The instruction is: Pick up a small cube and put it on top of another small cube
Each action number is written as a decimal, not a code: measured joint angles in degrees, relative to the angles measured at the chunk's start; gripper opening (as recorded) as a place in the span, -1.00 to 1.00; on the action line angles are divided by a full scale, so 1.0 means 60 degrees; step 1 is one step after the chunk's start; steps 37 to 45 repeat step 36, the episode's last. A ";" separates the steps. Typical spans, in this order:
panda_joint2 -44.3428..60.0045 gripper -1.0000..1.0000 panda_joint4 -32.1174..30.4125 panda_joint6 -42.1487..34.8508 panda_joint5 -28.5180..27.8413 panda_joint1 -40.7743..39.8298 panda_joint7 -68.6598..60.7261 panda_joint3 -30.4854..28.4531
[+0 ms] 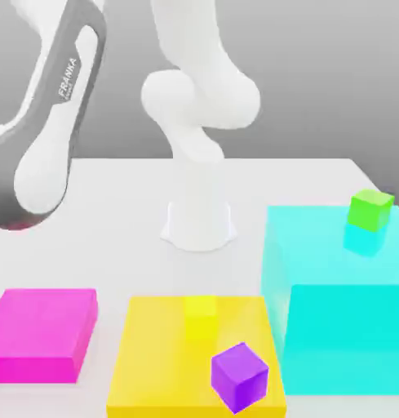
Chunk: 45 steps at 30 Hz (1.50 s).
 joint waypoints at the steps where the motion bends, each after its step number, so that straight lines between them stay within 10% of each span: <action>1: 0.0347 0.00 0.0085 0.0147 0.0108 -0.0098 0.0005 0.0026; 4: 0.1386 0.00 0.0342 0.0825 0.0340 -0.0281 -0.0083 0.0180; 5: 0.1610 -1.00 0.0398 0.0987 0.0378 -0.0316 -0.0105 0.0221; 16: 0.0435 -1.00 0.0070 0.0150 0.0194 -0.0096 0.0043 0.0072; 32: -0.3488 -1.00 -0.3192 -0.0430 -0.1264 0.3866 0.2239 0.2541; 33: -0.3256 1.00 -0.3294 -0.0103 -0.1339 0.3908 0.2311 0.2543; 45: -0.3256 1.00 -0.3294 -0.0102 -0.1338 0.3908 0.2310 0.2543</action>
